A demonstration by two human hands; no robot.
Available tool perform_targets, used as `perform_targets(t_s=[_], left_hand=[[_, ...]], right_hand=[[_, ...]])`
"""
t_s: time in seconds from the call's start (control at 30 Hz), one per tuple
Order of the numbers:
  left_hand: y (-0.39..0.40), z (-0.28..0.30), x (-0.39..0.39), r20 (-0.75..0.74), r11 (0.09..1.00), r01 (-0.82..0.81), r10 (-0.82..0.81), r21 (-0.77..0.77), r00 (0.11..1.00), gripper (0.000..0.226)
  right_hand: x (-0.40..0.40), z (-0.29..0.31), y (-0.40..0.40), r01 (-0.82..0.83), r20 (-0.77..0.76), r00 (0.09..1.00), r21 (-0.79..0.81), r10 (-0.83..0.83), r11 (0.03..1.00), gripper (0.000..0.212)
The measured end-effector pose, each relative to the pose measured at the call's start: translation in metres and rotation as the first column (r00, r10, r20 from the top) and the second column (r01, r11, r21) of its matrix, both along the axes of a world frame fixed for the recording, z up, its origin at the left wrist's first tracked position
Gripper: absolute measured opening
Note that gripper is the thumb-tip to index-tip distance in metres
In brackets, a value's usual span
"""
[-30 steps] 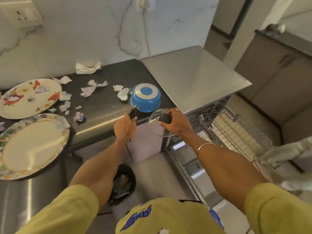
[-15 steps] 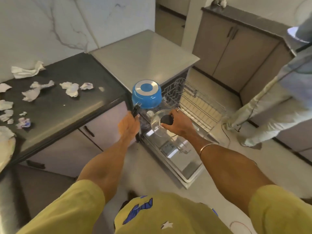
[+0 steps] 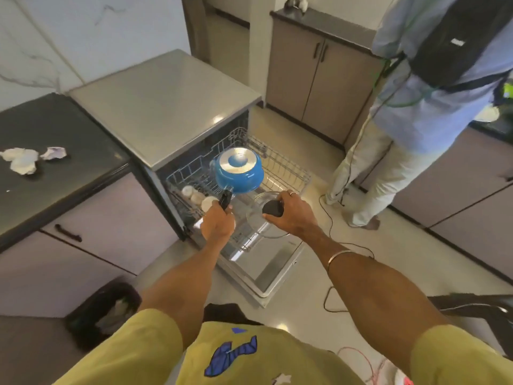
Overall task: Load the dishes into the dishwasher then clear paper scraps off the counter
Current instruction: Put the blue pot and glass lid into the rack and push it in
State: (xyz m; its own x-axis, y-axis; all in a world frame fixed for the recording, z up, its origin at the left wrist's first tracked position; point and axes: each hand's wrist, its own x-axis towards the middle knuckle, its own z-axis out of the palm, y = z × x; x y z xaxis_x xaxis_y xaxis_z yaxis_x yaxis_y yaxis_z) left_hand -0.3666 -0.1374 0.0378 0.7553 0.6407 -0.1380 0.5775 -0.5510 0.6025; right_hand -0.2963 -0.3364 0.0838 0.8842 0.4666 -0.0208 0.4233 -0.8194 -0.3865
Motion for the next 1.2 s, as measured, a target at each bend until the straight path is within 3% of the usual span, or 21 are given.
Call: perform_targets(t_s=[0.37, 0.57, 0.87, 1.2], left_hand=[[-0.039, -0.021, 0.066, -0.026, 1.0, 0.026, -0.026, -0.007, 0.999, 0.036], [-0.041, -0.042, 0.114, -0.073, 0.996, -0.064, 0.059, -0.056, 0.996, 0.034], [-0.033, -0.057, 0.173, -0.144, 0.982, -0.182, 0.174, -0.048, 0.974, 0.039], [-0.024, -0.06, 0.209, -0.267, 0.956, -0.286, 0.259, -0.065, 0.928, 0.041]], right_hand=[[0.062, -0.014, -0.038, 0.061, -0.034, 0.998, 0.032, -0.06, 0.998, 0.061], [0.126, -0.023, -0.036, 0.049, -0.072, 0.996, 0.031, -0.046, 0.998, 0.062], [0.216, -0.035, -0.023, -0.053, -0.088, 0.995, -0.017, 0.051, 0.998, 0.061], [0.27, -0.056, 0.004, -0.185, -0.237, 0.955, -0.016, 0.176, 0.983, 0.058]])
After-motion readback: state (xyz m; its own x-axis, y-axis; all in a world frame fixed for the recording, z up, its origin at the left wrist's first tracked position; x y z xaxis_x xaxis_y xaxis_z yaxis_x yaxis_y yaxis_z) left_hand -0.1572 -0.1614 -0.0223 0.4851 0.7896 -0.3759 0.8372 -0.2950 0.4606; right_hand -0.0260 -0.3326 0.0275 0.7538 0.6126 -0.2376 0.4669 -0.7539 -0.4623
